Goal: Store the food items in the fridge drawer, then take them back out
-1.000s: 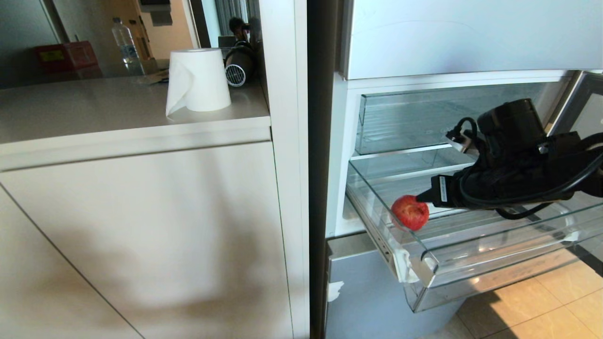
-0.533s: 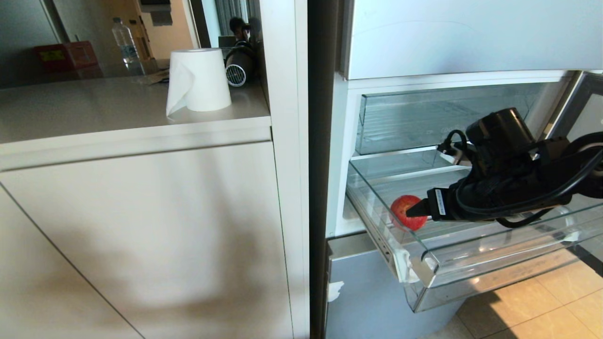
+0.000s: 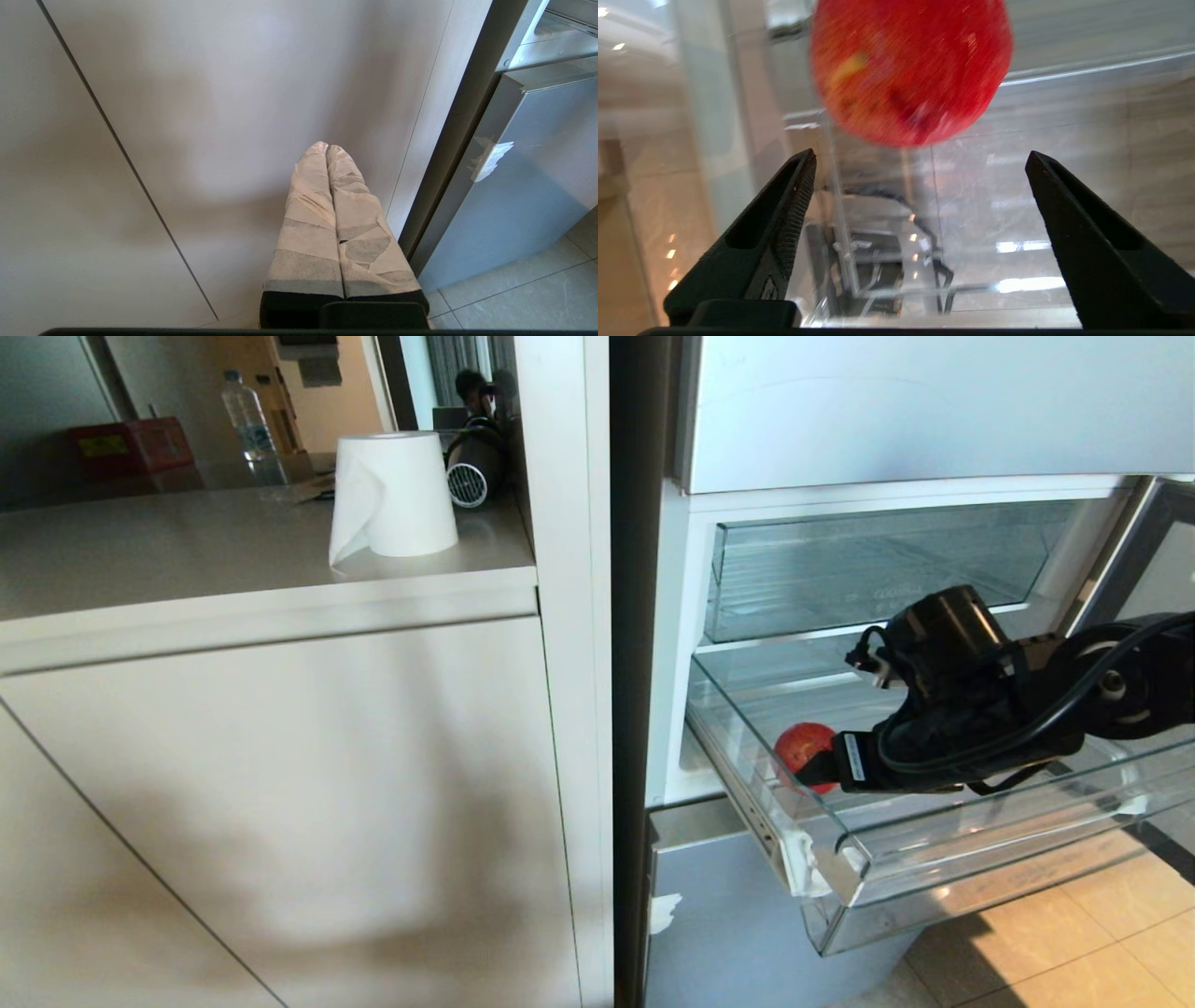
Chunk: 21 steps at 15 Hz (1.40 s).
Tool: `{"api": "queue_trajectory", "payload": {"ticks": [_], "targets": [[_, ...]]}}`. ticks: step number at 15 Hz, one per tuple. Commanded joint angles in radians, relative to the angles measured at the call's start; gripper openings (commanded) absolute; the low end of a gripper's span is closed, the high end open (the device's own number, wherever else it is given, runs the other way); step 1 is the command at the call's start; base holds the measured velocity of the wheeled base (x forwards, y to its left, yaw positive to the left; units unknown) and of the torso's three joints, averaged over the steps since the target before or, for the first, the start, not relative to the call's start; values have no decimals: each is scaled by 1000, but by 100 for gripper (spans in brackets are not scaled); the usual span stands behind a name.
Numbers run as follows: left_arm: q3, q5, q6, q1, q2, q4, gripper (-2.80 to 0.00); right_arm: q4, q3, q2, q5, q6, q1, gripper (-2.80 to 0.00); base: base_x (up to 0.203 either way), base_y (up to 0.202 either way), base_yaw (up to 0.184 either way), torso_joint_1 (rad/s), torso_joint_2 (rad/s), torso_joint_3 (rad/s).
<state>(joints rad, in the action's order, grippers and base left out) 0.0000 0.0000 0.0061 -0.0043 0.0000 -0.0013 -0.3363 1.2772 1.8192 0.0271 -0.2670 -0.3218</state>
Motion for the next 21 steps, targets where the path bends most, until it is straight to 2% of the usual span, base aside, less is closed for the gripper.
{"api": "queue_trajectory", "payload": {"ticks": [1,6,8,10,14,18,21], "targets": [[0,0,0,0,0,0,-280,10,7,39,10,-1,5,0,0,0,0,0,0,0],[0,0,0,0,0,0,-280,39,12,61,35,-4,17,0,0,0,0,0,0,0],[0,0,0,0,0,0,-280,114,13,82,99,-8,33,0,0,0,0,0,0,0],[0,1,0,0,0,0,-280,214,1,79,126,-22,52,0,0,0,0,0,0,0],[0,0,0,0,1,0,-280,284,-2,52,133,-103,92,0,0,0,0,0,0,0],[0,0,0,0,0,0,-280,284,-33,34,111,-77,83,0,0,0,0,0,0,0],[0,0,0,0,0,0,-280,281,-44,34,43,-66,78,0,0,0,0,0,0,0]]}}
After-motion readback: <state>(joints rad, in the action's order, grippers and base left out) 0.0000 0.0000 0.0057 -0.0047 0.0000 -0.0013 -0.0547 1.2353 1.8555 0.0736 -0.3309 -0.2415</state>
